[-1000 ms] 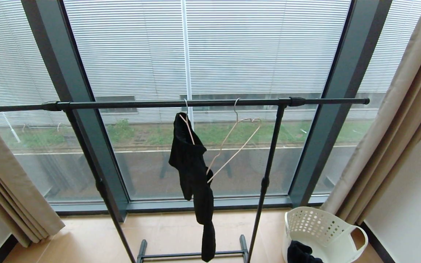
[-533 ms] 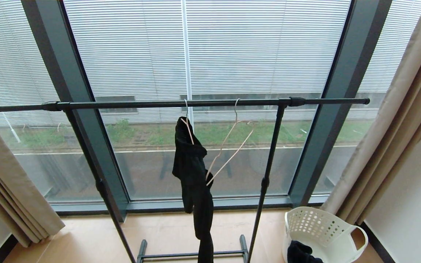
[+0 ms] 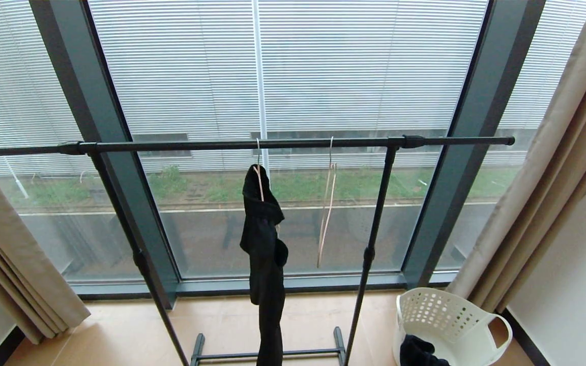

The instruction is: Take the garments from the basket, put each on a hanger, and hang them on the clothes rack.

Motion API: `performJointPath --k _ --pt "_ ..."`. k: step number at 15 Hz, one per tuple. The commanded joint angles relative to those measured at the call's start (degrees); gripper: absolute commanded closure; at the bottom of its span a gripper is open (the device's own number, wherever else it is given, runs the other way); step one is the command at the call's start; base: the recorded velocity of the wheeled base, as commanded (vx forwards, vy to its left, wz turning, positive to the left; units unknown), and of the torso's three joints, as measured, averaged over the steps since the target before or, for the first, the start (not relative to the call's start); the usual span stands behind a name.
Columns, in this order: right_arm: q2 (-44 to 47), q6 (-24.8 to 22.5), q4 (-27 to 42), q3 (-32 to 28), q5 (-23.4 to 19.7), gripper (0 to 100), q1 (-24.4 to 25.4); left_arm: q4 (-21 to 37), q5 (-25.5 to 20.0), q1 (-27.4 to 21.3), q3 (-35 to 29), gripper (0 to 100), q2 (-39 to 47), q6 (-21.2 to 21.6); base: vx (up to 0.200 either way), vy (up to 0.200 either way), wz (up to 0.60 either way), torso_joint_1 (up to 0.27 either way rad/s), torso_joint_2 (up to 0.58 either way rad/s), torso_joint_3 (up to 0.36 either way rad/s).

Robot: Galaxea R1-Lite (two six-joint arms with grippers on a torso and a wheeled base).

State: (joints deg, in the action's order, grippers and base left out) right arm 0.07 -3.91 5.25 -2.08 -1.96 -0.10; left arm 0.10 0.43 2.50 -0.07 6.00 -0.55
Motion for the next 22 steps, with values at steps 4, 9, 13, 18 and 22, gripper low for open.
performJointPath --k 4,9,13,18,22 --pt "0.1 0.4 0.0 0.1 0.0 0 0.0 -0.1 -0.1 -3.6 0.0 0 -4.2 -0.1 0.000 0.000 0.00 0.000 0.00 0.000" --pt "0.1 1.6 -0.2 0.1 3.5 0 0.0 -0.4 6.6 -2.9 0.1 0 -6.0 -1.2 0.000 0.000 0.00 0.000 0.00 0.000" --pt "0.5 2.2 0.2 -0.1 1.1 0 0.0 -0.4 6.6 -2.7 0.1 0 -6.0 -1.4 0.000 0.000 0.00 0.000 0.00 0.000" --pt "0.4 2.0 0.2 -0.1 -3.0 0 0.1 -0.4 6.5 -2.7 0.1 0 -6.0 -1.5 0.000 0.000 0.00 0.000 0.00 0.000" --pt "0.4 1.7 0.2 -0.1 -3.0 0 0.2 -0.4 6.6 -2.7 0.1 0 -6.0 -1.4 0.000 0.000 0.00 0.000 0.00 0.000"
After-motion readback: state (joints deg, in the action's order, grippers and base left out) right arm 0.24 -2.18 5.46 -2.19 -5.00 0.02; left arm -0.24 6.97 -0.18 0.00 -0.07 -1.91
